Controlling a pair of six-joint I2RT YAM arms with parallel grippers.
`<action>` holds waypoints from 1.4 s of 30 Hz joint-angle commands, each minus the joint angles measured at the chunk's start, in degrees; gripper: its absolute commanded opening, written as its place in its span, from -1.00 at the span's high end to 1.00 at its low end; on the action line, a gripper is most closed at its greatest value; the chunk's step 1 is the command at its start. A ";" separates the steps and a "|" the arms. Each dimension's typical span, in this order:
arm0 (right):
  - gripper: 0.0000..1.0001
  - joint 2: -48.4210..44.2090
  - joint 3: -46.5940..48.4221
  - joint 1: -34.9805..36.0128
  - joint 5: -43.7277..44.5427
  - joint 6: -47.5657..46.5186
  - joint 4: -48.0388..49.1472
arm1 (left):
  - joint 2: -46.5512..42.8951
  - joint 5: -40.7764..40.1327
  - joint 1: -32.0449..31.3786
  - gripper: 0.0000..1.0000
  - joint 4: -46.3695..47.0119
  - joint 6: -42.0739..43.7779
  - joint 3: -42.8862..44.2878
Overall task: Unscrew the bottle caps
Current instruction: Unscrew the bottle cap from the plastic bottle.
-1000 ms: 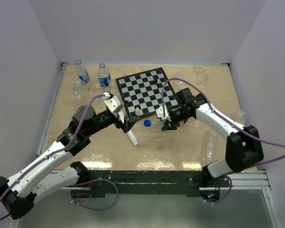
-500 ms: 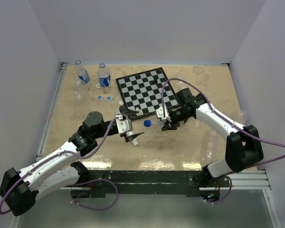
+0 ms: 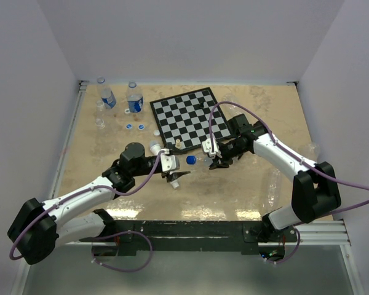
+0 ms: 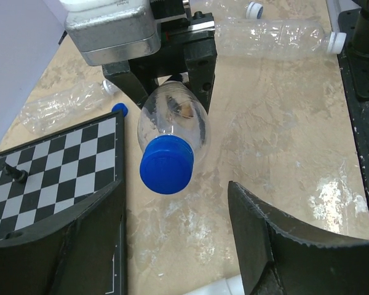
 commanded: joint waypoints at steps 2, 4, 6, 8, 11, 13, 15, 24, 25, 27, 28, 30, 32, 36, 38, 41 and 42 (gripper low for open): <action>0.85 0.22 0.64 0.34 -1.14 -1.10 -0.63 | -0.41 1.18 0.36 -0.43 5.96 -3.15 2.55; 0.85 0.31 0.72 0.25 -0.97 -1.10 -0.63 | -0.42 1.53 0.36 -0.40 6.49 -3.68 2.46; 0.85 0.22 0.64 0.42 -1.05 -1.02 -0.63 | -0.15 1.88 0.36 -0.36 6.75 -4.12 2.55; 0.85 0.22 0.55 0.34 -1.05 -1.01 -0.55 | 0.11 1.80 0.36 -0.31 6.75 -4.47 2.63; 0.85 0.31 0.64 0.42 -1.05 -1.01 -0.46 | 0.29 1.62 0.36 -0.24 6.84 -4.82 2.72; 0.85 0.31 0.55 0.42 -0.96 -0.93 -0.46 | 0.55 1.36 0.36 -0.20 7.19 -5.43 2.72; 0.85 0.39 0.55 0.34 -1.05 -0.93 -0.46 | 0.73 1.18 0.36 -0.15 7.37 -5.70 2.72; 0.85 0.31 0.55 0.42 -0.97 -0.84 -0.54 | 1.26 0.74 0.28 -0.06 7.98 -6.93 2.81; 0.85 0.39 0.55 0.42 -0.97 -0.84 -0.55 | 1.34 0.74 0.36 -0.06 8.07 -7.10 2.90; 0.85 0.31 0.55 0.42 -0.97 -0.84 -0.46 | 1.34 0.74 0.36 -0.05 8.07 -7.28 2.81; 0.85 0.31 0.55 0.42 -0.88 -0.84 -0.37 | 1.34 0.83 0.36 -0.05 8.07 -7.28 2.81; 0.85 0.39 0.55 0.42 -0.97 -0.84 -0.46 | 1.43 0.83 0.36 -0.04 8.16 -7.46 2.81; 0.85 0.31 0.55 0.34 -0.97 -0.84 -0.46 | 1.52 0.83 0.36 -0.04 8.25 -7.46 2.81; 0.85 0.31 0.64 0.42 -0.88 -0.84 -0.37 | 1.52 0.83 0.36 -0.04 8.42 -7.63 2.72; 0.85 0.31 0.55 0.42 -0.97 -0.84 -0.55 | 1.52 0.83 0.36 -0.04 8.34 -7.72 2.72; 0.85 0.31 0.64 0.42 -0.88 -0.84 -0.37 | 1.52 0.83 0.36 -0.03 8.51 -7.89 2.64; 0.85 0.31 0.64 0.42 -0.88 -0.84 -0.46 | 1.61 0.83 0.36 -0.04 8.51 -7.81 2.81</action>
